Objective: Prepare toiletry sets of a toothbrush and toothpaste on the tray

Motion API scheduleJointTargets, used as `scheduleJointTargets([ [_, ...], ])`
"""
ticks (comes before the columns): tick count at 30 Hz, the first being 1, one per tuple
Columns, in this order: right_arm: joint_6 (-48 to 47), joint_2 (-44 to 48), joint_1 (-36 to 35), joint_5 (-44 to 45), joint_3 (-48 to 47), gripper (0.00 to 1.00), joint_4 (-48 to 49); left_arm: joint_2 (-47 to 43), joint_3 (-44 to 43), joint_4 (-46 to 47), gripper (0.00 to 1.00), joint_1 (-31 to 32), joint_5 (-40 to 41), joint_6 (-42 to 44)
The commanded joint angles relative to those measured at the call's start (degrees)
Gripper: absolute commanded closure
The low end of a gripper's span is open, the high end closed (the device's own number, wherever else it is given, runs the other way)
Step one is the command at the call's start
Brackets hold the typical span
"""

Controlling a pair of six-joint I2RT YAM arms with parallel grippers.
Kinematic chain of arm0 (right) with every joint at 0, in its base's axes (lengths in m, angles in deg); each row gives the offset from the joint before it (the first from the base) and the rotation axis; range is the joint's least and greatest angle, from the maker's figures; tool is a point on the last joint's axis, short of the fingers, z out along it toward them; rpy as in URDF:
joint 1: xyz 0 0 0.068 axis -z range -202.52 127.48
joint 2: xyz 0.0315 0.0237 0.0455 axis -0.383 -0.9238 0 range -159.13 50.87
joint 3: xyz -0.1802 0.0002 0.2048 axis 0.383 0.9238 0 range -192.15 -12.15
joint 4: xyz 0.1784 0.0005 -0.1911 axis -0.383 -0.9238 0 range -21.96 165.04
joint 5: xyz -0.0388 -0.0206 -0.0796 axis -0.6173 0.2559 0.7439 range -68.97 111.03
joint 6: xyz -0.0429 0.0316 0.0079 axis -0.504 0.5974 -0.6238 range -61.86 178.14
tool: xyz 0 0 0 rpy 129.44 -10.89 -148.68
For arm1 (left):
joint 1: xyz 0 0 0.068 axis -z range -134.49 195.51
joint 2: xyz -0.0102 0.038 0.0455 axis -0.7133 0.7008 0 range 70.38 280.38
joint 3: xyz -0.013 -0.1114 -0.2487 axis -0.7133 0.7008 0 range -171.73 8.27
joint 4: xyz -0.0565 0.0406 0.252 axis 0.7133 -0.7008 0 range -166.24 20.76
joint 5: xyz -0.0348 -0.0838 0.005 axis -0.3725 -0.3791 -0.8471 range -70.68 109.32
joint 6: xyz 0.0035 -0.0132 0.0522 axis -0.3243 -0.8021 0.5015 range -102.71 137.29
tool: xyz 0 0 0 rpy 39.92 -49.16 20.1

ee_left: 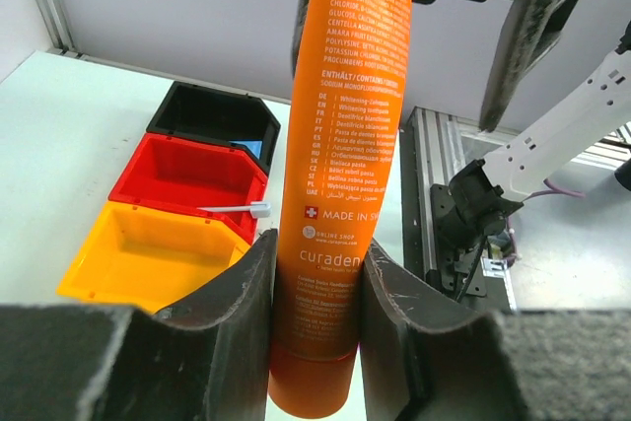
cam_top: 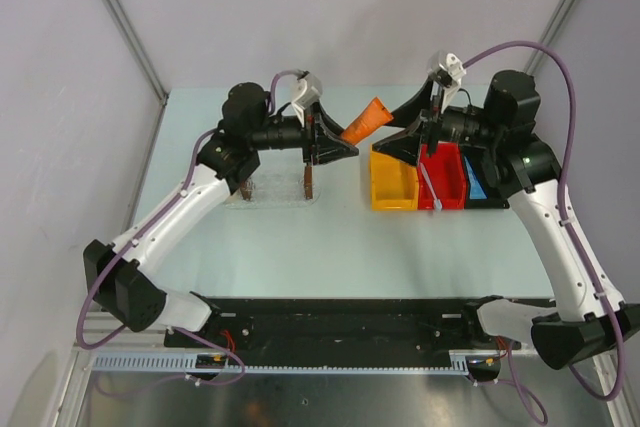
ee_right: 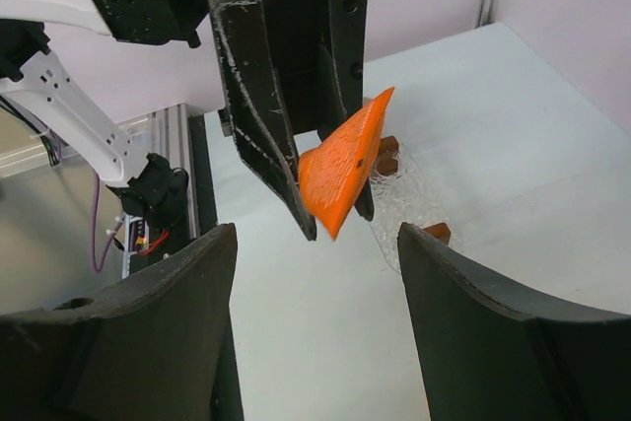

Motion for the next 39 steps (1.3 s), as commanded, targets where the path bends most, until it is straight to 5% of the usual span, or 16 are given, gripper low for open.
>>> scheduleJointTargets([
  [1, 2.6, -2.2, -1.3, 1.8, -1.1, 0.28, 3.9, 0.0, -2.0, 3.2, 1.0, 0.9, 2.4, -4.2],
  [14, 2.1, -6.2, -3.6, 3.1, -4.8, 0.37, 2.4, 0.4, -1.3, 3.1, 1.0, 2.9, 3.5, -2.4],
  [26, 1.7, -6.7, -4.7, 5.1, -5.2, 0.86, 1.6, 1.5, -1.6, 2.8, 0.98, 3.7, 3.2, -1.6],
  [35, -4.9, -5.6, -4.9, 12.6, -7.1, 0.97, -5.5, 0.1, -1.5, 1.8, 0.53, 2.8, 2.5, 0.9],
  [39, -9.0, -4.8, -4.9, 14.7, -7.0, 0.97, -9.8, -1.2, -1.7, 1.0, 0.43, 1.2, 0.6, 1.9],
])
